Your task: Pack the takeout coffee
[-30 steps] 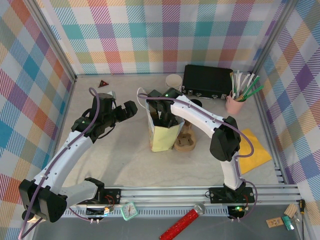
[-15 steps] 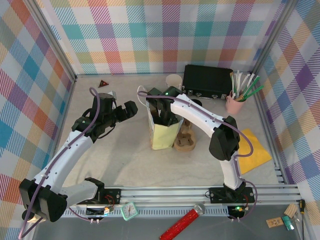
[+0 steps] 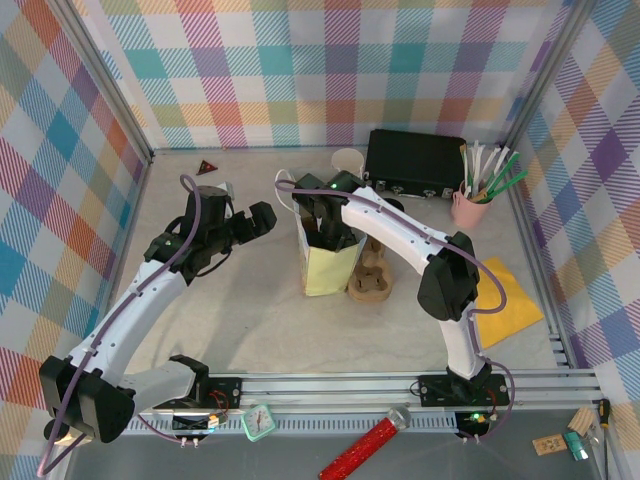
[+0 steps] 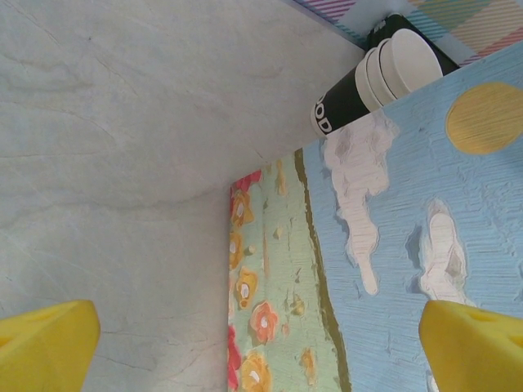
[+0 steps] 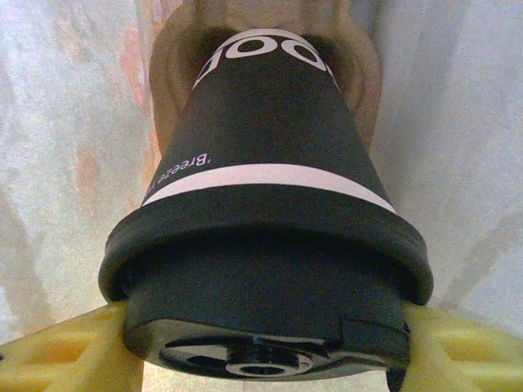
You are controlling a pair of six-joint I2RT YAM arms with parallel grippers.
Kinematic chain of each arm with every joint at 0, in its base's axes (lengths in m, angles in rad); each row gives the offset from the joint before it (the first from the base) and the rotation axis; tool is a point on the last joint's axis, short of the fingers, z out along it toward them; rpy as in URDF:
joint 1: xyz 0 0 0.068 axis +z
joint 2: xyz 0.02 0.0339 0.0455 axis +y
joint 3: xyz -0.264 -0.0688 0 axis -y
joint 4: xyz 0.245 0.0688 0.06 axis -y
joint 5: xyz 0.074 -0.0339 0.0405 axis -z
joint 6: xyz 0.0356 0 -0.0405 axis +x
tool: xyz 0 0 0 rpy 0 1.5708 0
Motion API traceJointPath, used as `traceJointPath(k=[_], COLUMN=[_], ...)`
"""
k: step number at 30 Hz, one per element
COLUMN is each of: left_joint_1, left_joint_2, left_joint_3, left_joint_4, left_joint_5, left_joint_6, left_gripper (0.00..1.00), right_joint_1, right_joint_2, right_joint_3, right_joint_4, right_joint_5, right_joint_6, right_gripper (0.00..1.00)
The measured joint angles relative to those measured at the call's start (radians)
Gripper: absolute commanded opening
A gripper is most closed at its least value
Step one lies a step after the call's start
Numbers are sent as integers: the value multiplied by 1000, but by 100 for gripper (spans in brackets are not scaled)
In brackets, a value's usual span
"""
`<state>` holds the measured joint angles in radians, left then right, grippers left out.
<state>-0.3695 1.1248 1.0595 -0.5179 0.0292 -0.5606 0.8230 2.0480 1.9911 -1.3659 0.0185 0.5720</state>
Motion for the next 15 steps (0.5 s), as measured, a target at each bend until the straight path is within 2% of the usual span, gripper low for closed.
traceJointPath(k=[15], left_joint_1=[0], left_joint_2=[0], left_joint_3=[0], left_joint_4=[0], left_joint_5=[7], left_joint_6=[0], left_gripper=[100], right_joint_1=[0], right_joint_2=[0], right_joint_3=[1], right_joint_4=[-2], right_joint_5=[1], right_joint_6=[1], right_gripper=[65])
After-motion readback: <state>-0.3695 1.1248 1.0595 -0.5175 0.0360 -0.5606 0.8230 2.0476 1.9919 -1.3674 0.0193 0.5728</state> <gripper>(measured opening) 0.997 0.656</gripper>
